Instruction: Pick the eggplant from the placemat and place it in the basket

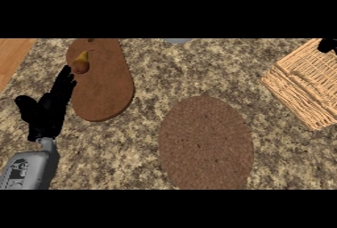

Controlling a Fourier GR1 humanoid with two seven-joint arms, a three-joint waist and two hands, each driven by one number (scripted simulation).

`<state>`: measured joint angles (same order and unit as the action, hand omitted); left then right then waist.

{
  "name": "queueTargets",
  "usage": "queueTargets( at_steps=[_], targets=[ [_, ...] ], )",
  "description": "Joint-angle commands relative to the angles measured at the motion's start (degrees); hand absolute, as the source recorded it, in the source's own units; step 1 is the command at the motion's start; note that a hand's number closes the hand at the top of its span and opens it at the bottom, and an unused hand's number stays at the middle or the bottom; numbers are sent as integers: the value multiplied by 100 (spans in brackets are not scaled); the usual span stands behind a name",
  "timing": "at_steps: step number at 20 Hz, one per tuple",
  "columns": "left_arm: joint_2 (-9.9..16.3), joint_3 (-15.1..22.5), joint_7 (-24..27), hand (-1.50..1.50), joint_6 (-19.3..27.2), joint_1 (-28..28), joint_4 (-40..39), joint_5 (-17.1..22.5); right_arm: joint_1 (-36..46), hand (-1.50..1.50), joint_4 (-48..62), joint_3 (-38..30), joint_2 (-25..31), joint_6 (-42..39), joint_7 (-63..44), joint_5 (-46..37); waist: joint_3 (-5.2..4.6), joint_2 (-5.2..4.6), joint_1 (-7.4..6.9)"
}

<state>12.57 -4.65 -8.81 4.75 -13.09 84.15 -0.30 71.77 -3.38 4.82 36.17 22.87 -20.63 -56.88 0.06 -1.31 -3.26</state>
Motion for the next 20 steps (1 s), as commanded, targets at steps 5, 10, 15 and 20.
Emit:
queueTargets(
  at_steps=[5,10,15,20],
  targets=[
    [17,47,-152,0,-172,43,225,95,-184,150,90,-148,165,-484,172,137,10,-19,-59],
    [121,-206,-15,0,-137,-348,-376,100,-444,150,-38,-136,146,-209,308,113,8,-23,33],
    [10,-15,-193,0,-12,-299,-52,-53,-695,150,77,-91,284,-135,313,40,16,-42,-37],
    [46,-104,-132,0,-62,-247,-32,13,-632,150,83,13,191,-297,128,-75,12,-28,-54]
  ],
)
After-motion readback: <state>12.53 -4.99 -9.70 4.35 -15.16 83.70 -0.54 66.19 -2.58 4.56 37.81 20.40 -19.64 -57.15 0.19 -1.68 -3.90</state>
